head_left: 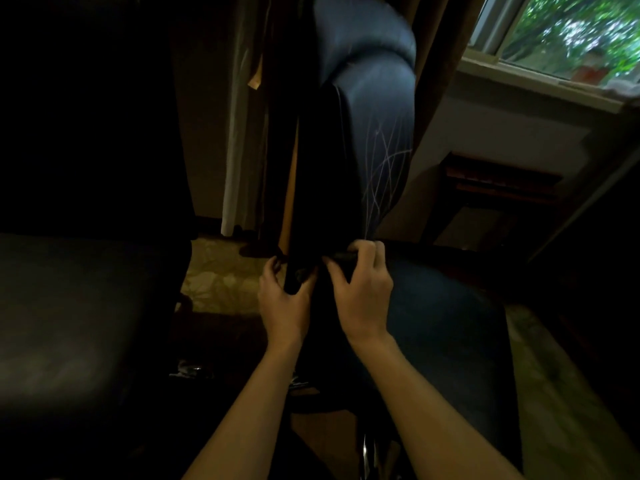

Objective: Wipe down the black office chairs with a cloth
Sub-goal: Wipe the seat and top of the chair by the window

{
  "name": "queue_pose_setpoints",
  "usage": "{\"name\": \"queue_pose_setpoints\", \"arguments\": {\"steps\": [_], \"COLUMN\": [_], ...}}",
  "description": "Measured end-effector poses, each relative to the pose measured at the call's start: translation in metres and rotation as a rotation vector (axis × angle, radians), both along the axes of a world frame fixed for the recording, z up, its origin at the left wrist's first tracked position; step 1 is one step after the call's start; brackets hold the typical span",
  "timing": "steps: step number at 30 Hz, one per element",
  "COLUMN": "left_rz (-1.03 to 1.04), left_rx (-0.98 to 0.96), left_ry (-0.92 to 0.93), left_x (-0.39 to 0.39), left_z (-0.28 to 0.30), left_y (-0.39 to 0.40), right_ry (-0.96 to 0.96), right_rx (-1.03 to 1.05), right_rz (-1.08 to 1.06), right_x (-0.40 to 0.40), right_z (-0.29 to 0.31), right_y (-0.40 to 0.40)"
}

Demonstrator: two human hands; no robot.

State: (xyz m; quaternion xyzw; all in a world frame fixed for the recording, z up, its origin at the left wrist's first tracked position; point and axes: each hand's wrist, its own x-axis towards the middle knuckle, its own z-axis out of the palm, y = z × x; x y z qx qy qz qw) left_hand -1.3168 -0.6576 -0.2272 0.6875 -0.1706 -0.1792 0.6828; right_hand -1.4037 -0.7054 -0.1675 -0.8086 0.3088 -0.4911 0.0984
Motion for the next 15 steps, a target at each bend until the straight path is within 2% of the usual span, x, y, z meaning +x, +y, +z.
{"name": "queue_pose_setpoints", "arguments": {"steps": [6, 9, 11, 12, 15], "left_rz": [-0.039, 0.052, 0.096, 0.073, -0.122], "left_rx": [0.12, 0.373, 0.478, 0.437, 0.149], "left_ry": [0.125, 0.233, 0.418, 0.536, 0.894], "left_x": [-0.011, -0.021, -0.033, -0.038, -0.05], "left_z": [-0.04, -0.045, -0.046, -0.043, -0.034], "left_y": [0.009, 0.015, 0.019, 0.02, 0.02], "right_ry": [-0.032, -0.029, -0.038, -0.045, -0.036], "right_rx": [0.228, 0.439, 0.532, 0.555, 0.565], "right_rz": [-0.007, 0.039, 0.04, 0.033, 0.006], "right_x": [-0.01, -0.017, -0.018, -0.017, -0.016], "right_z": [-0.043, -0.061, -0.07, -0.072, -0.071], "right_y": [0.006, 0.014, 0.019, 0.021, 0.025]}}
